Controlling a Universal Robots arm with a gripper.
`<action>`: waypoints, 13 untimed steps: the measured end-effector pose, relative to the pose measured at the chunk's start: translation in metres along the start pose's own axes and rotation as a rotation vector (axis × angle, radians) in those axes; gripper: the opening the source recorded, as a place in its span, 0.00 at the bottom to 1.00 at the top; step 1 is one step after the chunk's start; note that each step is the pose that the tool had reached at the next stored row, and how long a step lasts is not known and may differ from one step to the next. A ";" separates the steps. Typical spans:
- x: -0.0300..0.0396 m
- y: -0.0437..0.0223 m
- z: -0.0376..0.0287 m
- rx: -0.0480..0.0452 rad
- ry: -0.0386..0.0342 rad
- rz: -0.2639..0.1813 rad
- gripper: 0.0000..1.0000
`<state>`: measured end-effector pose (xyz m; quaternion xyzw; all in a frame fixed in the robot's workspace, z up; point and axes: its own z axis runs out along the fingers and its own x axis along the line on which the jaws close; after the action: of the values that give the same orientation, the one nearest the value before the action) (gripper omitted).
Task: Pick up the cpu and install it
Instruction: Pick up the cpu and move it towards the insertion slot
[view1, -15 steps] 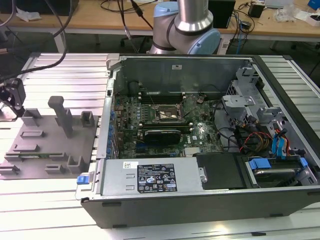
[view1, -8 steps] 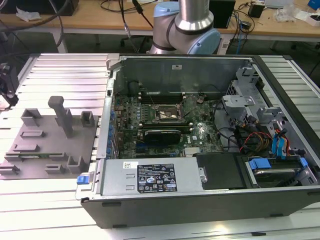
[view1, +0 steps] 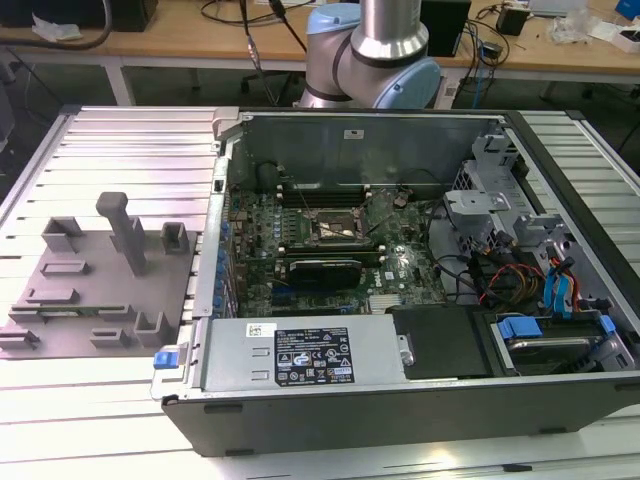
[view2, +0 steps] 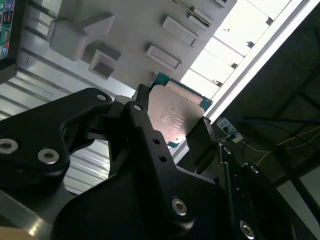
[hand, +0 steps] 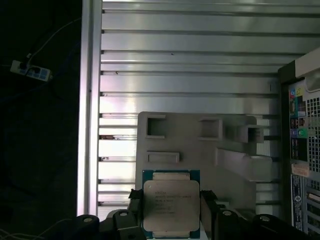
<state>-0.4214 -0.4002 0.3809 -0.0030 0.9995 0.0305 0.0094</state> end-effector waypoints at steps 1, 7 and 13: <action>-0.0001 0.0003 -0.0020 0.0000 0.0000 0.000 0.55; -0.0009 0.0015 -0.0154 0.0001 0.0001 0.000 0.55; -0.0022 0.0030 -0.0309 0.0000 0.0001 0.000 0.55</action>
<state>-0.4198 -0.3991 0.4120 -0.0030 0.9995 0.0305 0.0093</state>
